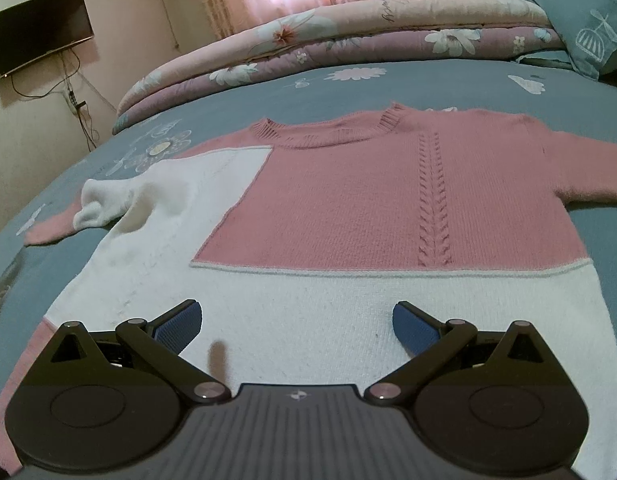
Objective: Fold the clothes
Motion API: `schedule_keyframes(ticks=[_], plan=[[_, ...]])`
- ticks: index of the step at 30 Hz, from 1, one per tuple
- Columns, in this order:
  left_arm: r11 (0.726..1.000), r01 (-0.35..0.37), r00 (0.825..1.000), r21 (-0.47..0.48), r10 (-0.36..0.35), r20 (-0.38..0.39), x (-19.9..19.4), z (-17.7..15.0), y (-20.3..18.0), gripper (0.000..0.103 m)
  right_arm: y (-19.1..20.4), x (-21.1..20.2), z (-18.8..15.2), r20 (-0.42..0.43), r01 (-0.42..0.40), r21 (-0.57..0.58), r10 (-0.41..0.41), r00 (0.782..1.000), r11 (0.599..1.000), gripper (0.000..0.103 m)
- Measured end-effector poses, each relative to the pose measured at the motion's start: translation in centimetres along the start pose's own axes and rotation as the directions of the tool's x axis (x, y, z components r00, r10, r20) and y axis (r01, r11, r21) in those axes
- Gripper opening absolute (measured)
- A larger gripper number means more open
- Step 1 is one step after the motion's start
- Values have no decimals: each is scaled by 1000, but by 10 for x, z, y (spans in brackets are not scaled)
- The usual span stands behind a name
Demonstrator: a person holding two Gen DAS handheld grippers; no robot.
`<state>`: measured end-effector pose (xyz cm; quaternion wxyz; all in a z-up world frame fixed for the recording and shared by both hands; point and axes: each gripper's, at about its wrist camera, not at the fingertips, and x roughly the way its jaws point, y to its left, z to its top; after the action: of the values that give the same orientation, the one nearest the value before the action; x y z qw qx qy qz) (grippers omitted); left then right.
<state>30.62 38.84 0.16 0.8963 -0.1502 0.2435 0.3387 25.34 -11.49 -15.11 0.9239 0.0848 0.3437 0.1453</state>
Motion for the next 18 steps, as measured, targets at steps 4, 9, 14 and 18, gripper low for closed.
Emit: schedule_keyframes(ticks=[4, 9, 14, 18], plan=[[996, 87, 988, 14, -84, -131, 20, -13, -7, 11, 2, 1, -1, -1, 10, -17, -10, 1000, 1000, 103], [987, 121, 939, -109, -149, -311, 51, -43, -1, 30, 2, 1, -1, -3, 10, -23, -11, 1000, 1000, 103], [939, 181, 865, -291, -293, -408, 56, -78, 16, 46, 2, 1, -1, -2, 11, -25, -11, 1000, 1000, 103], [948, 242, 884, -207, -304, -355, 45, -81, -3, 46, 4, 2, -3, 1, 17, -40, -17, 1000, 999, 103]])
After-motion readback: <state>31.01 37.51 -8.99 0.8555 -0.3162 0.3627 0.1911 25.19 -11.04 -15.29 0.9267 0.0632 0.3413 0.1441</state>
